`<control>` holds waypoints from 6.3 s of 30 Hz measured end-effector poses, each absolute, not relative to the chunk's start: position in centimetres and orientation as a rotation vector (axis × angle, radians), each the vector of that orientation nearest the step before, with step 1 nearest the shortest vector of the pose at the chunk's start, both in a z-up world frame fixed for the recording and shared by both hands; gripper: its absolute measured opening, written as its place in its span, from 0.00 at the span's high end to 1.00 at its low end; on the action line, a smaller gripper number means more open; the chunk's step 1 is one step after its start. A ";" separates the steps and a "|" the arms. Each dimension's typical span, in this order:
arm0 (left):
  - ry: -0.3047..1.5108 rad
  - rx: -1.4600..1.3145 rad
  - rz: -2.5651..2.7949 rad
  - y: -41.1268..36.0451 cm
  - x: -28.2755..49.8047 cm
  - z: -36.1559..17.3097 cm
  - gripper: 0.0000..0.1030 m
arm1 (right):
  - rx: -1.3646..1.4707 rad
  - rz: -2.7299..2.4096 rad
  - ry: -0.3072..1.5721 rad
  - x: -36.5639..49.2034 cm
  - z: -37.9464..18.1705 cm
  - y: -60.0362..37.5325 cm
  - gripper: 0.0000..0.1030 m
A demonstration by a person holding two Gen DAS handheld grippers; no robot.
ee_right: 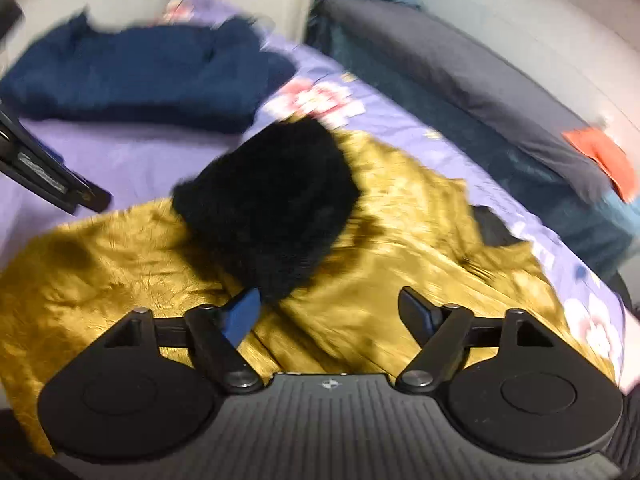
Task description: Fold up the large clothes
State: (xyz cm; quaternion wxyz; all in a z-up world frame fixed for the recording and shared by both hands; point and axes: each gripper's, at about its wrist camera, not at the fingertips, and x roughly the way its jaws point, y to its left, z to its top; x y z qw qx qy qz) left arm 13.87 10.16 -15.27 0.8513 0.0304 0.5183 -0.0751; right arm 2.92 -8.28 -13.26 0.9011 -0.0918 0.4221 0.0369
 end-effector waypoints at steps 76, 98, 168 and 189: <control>1.237 0.086 -0.518 16.7 3.1 -21.6 0.00 | 0.662 -0.327 1.154 -26.5 -19.4 -24.4 0.29; 1.303 -0.173 -0.613 13.9 5.8 -17.0 0.25 | 0.867 -0.016 1.070 -22.5 -14.5 -21.9 0.90; 1.090 0.346 -0.527 -8.9 32.4 -22.0 0.00 | 0.057 -0.088 1.089 8.9 -19.3 -33.0 0.41; 0.989 0.365 -0.537 -6.9 29.9 -17.6 0.00 | 0.185 -0.276 0.905 3.9 -14.9 -32.8 0.06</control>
